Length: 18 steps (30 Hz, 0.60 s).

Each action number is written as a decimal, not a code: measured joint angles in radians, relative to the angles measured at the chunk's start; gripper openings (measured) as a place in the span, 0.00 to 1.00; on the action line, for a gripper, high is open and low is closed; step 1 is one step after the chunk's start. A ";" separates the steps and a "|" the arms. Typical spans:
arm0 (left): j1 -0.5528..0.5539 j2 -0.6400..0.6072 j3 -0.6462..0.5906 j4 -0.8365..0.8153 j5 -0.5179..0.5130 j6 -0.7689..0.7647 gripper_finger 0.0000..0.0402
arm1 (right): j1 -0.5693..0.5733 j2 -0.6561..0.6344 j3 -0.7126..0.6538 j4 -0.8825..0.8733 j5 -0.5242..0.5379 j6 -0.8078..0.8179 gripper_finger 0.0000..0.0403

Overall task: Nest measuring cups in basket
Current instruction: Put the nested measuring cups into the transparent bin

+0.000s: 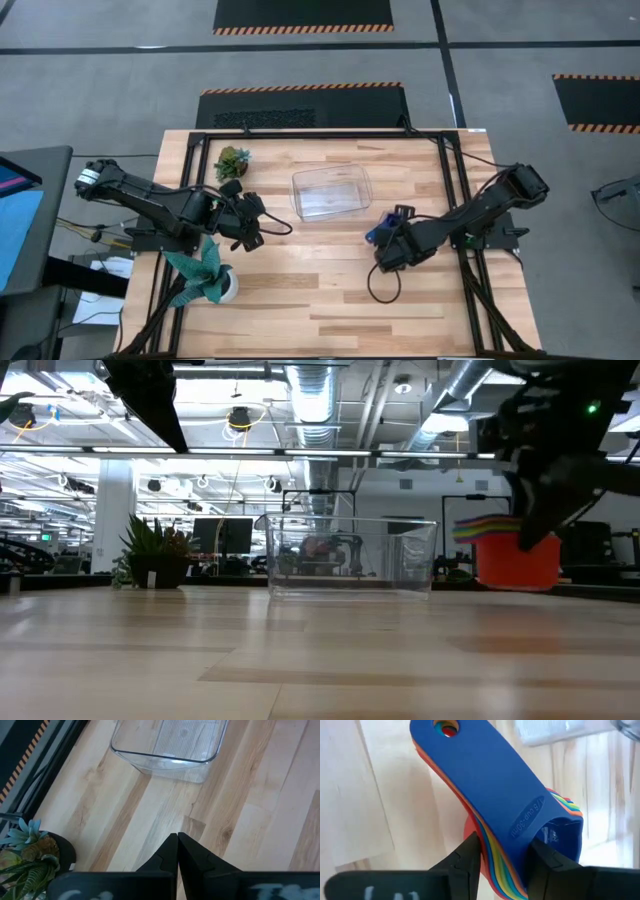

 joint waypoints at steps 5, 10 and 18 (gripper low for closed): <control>0.000 0.000 0.000 0.000 0.000 -0.001 0.00 | 0.000 -0.064 0.000 -0.023 -0.007 0.031 0.31; 0.000 0.000 0.000 0.000 0.000 -0.001 0.00 | 0.007 -0.135 0.003 -0.025 -0.035 0.034 0.31; 0.000 0.000 0.000 0.000 -0.001 0.007 0.00 | 0.005 -0.185 0.134 -0.019 -0.035 -0.021 0.31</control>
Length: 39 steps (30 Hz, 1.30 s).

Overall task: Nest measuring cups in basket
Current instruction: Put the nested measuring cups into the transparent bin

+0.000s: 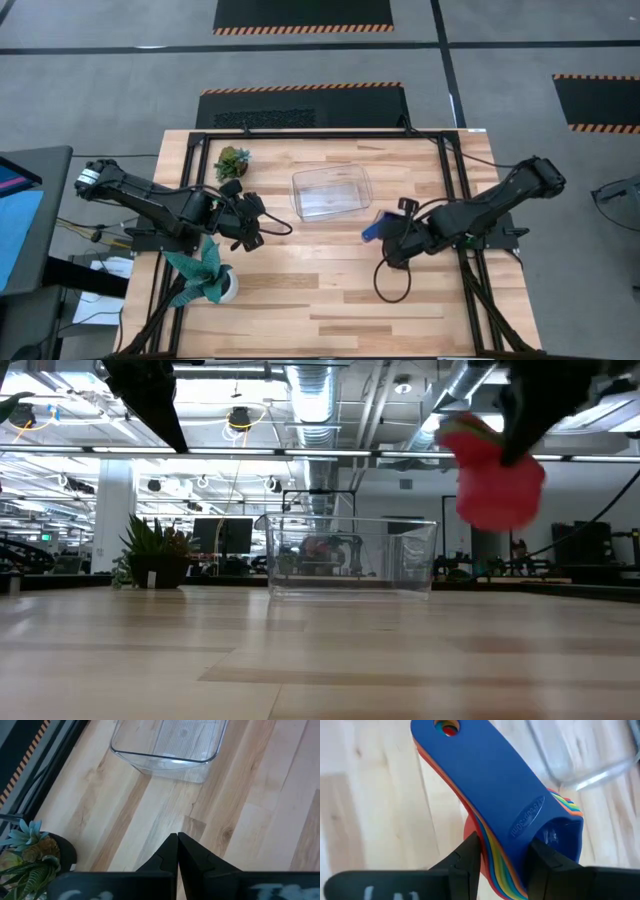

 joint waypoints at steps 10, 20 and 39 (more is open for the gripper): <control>0.000 0.000 0.000 0.000 -0.006 0.001 0.00 | -0.096 0.099 0.161 0.137 0.026 -0.257 0.31; 0.000 0.000 0.000 0.000 -0.004 0.001 0.00 | -0.281 0.295 0.300 0.188 0.018 -0.451 0.31; 0.000 0.000 0.000 -0.003 -0.005 0.041 0.00 | -0.445 0.538 0.389 0.264 -0.154 -0.437 0.32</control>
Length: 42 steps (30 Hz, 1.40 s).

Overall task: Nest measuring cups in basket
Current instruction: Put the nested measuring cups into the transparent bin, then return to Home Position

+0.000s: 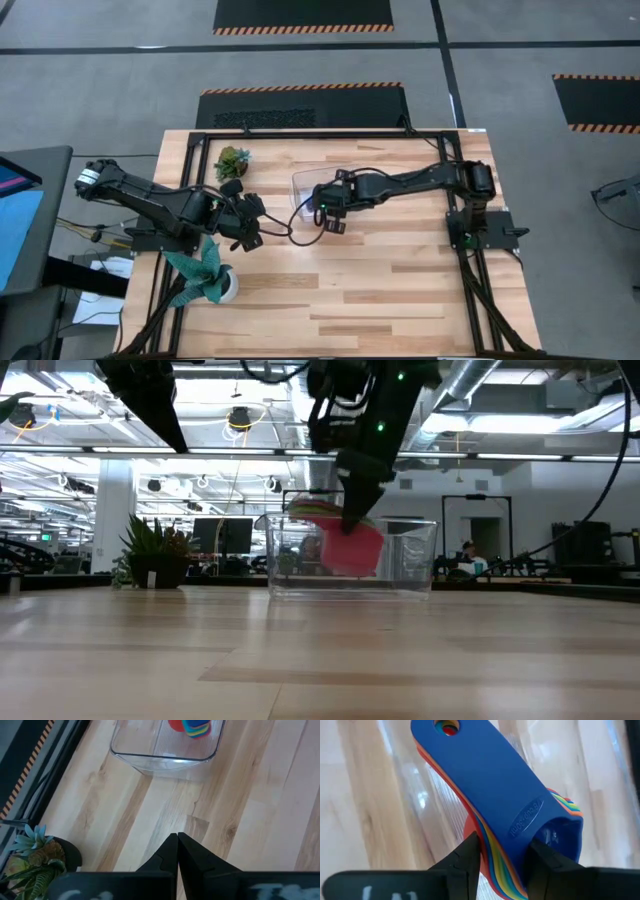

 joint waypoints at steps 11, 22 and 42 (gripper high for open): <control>0.000 0.000 0.000 0.000 0.001 -0.004 0.00 | -0.047 0.028 0.000 0.002 -0.003 0.105 0.39; 0.000 0.000 0.000 0.000 0.018 -0.006 0.00 | -0.053 0.028 0.000 0.000 -0.003 0.124 0.58; 0.000 0.000 0.000 -0.020 0.201 -0.077 0.00 | 0.033 0.025 0.451 -0.451 -0.033 0.281 0.59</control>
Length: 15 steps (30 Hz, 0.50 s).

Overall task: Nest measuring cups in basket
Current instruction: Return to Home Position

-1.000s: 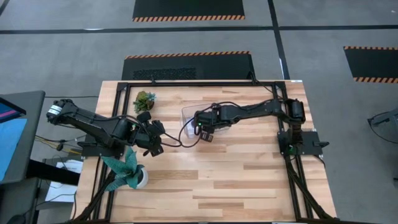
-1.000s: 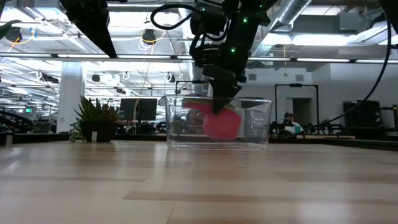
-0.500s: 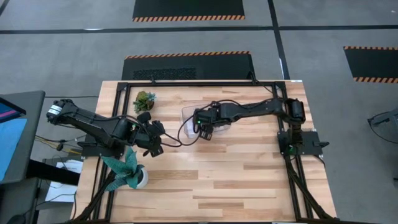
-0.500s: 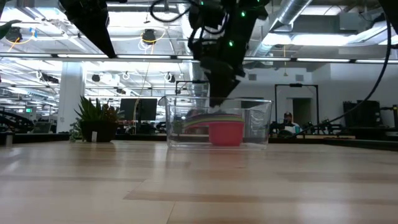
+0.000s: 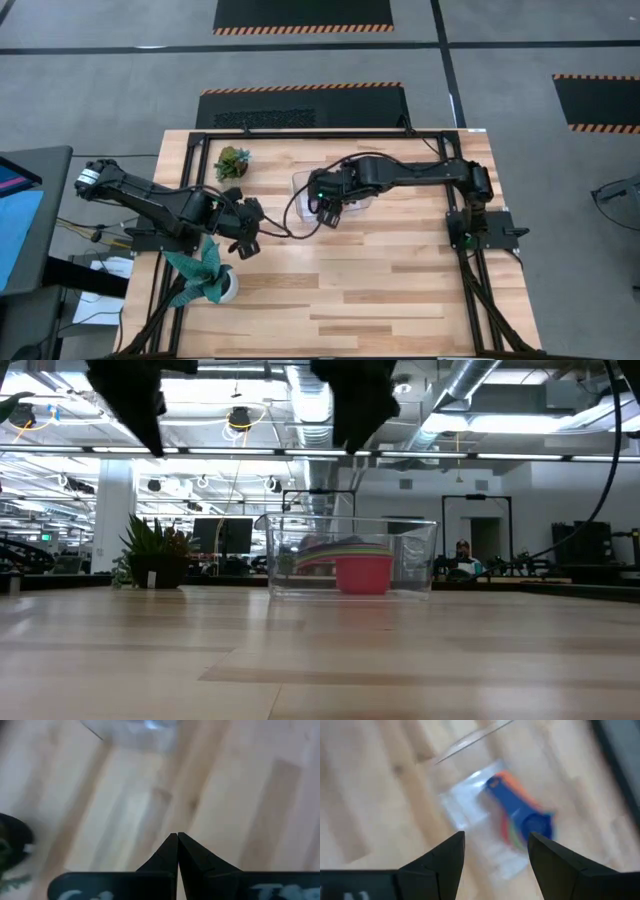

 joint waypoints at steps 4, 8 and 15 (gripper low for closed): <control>-0.002 0.000 0.000 -0.066 0.201 0.000 0.00 | 0.043 0.000 0.044 -0.048 -0.068 0.113 0.59; -0.032 0.000 0.000 -0.110 0.351 -0.041 0.00 | 0.097 0.001 0.064 -0.078 -0.291 0.028 0.59; -0.074 -0.102 -0.002 -0.200 0.529 -0.032 0.00 | 0.207 -0.096 0.084 -0.152 -0.271 -0.003 0.59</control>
